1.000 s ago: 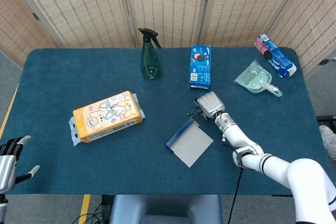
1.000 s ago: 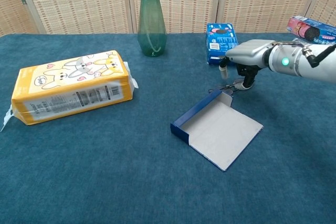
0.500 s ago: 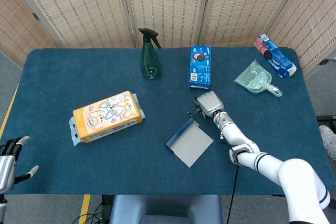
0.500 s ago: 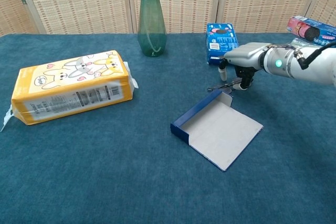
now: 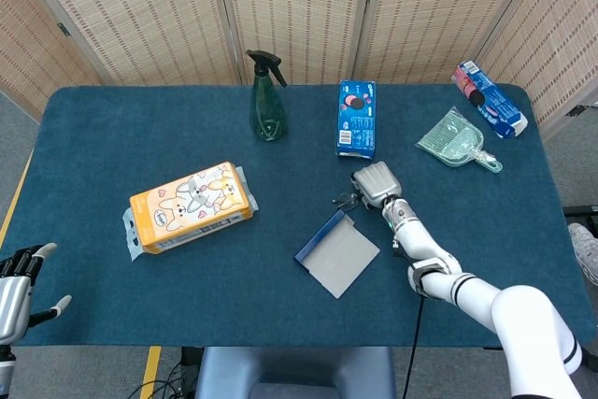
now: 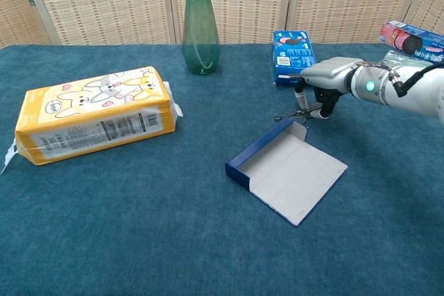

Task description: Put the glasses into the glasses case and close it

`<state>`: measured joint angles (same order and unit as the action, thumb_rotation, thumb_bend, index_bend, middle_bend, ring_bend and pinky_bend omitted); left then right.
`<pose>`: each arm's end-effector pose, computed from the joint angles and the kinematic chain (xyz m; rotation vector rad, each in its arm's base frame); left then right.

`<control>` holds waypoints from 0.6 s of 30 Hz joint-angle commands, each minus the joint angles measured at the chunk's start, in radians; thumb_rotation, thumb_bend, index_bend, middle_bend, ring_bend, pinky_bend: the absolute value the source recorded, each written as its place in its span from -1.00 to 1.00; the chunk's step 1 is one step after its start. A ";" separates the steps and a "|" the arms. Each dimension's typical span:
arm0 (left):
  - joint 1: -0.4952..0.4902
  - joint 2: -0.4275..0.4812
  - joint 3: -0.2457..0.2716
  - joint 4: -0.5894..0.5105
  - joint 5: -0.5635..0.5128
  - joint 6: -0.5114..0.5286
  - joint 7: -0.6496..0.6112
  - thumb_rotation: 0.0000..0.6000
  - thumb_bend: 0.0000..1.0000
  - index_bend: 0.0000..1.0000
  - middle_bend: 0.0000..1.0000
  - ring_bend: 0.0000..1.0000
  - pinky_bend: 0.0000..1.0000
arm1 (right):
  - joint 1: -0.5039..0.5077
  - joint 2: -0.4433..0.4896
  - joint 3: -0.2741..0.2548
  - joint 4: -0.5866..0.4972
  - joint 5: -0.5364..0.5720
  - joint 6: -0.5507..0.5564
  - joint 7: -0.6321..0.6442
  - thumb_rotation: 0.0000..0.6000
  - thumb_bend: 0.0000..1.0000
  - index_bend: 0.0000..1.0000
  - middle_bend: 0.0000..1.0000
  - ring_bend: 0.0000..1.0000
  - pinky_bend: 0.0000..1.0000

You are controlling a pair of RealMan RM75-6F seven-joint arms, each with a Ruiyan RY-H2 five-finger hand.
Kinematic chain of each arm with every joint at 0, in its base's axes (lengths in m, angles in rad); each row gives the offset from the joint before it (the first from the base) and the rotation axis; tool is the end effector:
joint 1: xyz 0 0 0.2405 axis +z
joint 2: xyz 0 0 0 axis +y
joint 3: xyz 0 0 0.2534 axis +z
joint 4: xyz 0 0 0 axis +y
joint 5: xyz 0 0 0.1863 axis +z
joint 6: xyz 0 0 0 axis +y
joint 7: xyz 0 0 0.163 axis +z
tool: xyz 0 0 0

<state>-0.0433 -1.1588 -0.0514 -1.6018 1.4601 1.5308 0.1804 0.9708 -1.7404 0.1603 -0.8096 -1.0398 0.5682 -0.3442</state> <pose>-0.3094 0.1852 0.1775 -1.3502 -0.8009 -0.7649 -0.1767 -0.4481 -0.0317 1.9594 -0.7455 0.4917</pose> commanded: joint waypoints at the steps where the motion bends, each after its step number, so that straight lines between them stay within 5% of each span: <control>1: 0.000 0.000 0.000 0.000 -0.001 -0.001 0.001 1.00 -0.62 -0.56 -0.53 -0.60 -0.44 | 0.000 -0.006 0.001 0.006 -0.005 0.002 0.005 1.00 -0.21 -0.14 1.00 1.00 0.94; 18: 0.002 -0.001 0.002 0.009 -0.011 -0.009 -0.010 1.00 -0.62 -0.56 -0.52 -0.60 -0.44 | 0.007 -0.047 0.007 0.066 -0.056 0.010 0.045 1.00 -0.09 0.12 1.00 1.00 0.94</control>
<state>-0.0411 -1.1600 -0.0494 -1.5923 1.4487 1.5219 0.1703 0.9781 -1.7873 0.1674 -0.7443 -1.0947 0.5776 -0.2997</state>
